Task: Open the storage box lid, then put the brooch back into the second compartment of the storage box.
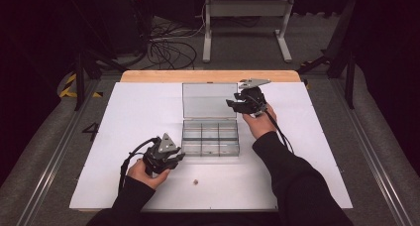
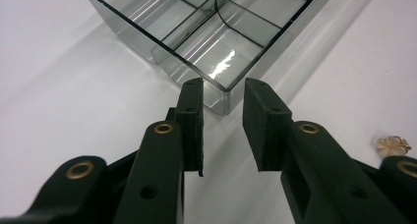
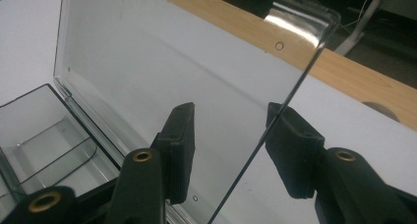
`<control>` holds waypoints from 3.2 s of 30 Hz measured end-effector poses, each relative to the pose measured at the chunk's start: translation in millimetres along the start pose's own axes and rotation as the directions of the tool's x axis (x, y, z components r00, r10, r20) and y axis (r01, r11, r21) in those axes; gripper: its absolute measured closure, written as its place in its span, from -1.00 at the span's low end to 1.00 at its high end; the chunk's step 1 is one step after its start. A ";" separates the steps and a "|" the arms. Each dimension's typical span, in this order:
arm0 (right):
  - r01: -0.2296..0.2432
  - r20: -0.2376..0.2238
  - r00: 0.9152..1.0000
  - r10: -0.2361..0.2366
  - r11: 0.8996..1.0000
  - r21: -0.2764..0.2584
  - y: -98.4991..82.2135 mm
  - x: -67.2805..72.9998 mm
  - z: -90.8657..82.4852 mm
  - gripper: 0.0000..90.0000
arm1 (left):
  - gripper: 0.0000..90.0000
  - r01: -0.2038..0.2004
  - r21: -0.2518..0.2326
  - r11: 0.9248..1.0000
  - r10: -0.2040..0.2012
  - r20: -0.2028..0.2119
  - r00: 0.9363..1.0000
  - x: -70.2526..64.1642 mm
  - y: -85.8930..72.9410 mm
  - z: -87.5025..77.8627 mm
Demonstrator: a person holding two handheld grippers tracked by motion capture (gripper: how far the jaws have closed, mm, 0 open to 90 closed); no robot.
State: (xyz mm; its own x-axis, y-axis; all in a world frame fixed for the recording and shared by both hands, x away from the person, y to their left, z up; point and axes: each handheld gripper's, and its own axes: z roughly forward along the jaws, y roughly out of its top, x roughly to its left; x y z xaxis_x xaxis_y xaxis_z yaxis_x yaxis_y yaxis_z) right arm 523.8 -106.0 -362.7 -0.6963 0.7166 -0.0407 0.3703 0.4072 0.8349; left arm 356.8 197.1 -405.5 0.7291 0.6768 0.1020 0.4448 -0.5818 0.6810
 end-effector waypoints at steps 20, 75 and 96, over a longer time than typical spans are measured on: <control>-0.051 -0.026 0.998 0.052 0.998 0.043 -8.4 -4.2 15.8 -0.02 | 0.56 0.002 0.007 1.000 -0.003 0.007 1.000 -0.1 0.4 0.7; 0.008 -0.100 0.995 -0.010 1.000 -0.015 -2.0 20.8 -32.2 -0.85 | 0.01 0.108 -0.138 0.985 -0.110 -0.007 0.994 19.4 -15.7 -37.5; 0.037 -0.284 0.957 -0.063 0.995 -0.093 -2.2 49.3 -63.6 -0.89 | -0.02 0.114 -0.149 0.982 -0.119 -0.025 0.993 23.3 -21.5 -42.4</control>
State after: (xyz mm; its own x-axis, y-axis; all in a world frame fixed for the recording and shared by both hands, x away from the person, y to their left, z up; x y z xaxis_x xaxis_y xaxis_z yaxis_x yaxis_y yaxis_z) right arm 449.6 -107.6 -331.7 -0.8641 0.4991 0.0648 0.2852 0.3795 0.8801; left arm 342.2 244.5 -387.0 0.6578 0.7522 0.0379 0.4428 -0.4269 0.7884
